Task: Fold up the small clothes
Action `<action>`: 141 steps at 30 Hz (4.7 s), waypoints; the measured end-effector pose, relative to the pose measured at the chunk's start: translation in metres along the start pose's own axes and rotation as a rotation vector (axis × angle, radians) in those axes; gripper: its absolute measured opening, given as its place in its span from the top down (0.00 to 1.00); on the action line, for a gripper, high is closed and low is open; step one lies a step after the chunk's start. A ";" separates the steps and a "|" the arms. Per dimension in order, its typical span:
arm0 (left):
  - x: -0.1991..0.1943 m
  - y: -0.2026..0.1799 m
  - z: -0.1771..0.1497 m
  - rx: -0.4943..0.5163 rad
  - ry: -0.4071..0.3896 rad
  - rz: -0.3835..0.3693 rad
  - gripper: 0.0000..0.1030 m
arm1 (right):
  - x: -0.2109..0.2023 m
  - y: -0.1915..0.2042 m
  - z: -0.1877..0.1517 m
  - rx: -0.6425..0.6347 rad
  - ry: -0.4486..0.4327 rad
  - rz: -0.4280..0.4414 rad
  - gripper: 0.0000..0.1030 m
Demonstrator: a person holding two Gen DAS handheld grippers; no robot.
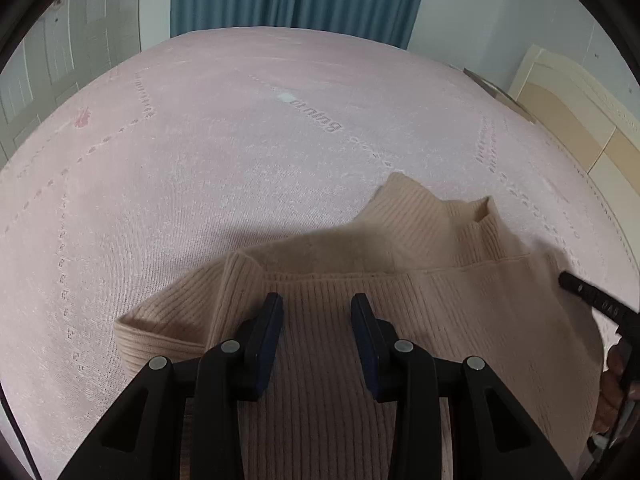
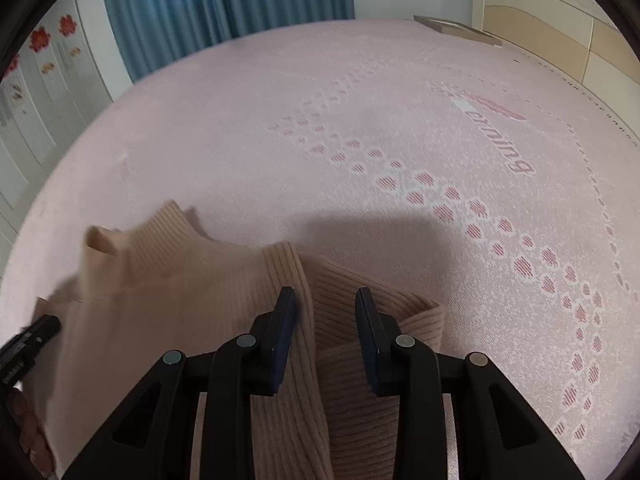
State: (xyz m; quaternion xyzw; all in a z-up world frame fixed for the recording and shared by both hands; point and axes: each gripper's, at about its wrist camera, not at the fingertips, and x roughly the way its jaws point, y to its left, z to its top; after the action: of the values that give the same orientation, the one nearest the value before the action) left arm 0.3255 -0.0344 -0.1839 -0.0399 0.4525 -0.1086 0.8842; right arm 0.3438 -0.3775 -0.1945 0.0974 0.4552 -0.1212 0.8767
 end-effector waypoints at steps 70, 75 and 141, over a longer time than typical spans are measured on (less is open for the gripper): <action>-0.052 0.058 -0.093 -0.199 0.056 -0.227 0.35 | -0.106 0.109 -0.162 -0.307 0.013 0.148 0.61; -0.048 0.058 -0.089 -0.221 0.059 -0.234 0.35 | -0.118 0.102 -0.172 -0.337 0.047 0.192 0.61; -0.085 -0.077 -0.125 0.196 0.122 -0.176 0.35 | -0.178 -0.048 -0.111 0.118 -0.219 0.531 0.53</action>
State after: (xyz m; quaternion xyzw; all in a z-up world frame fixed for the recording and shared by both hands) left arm 0.1638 -0.0867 -0.1768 0.0138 0.4873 -0.2317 0.8418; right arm 0.1442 -0.3698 -0.1137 0.2501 0.3087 0.0767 0.9145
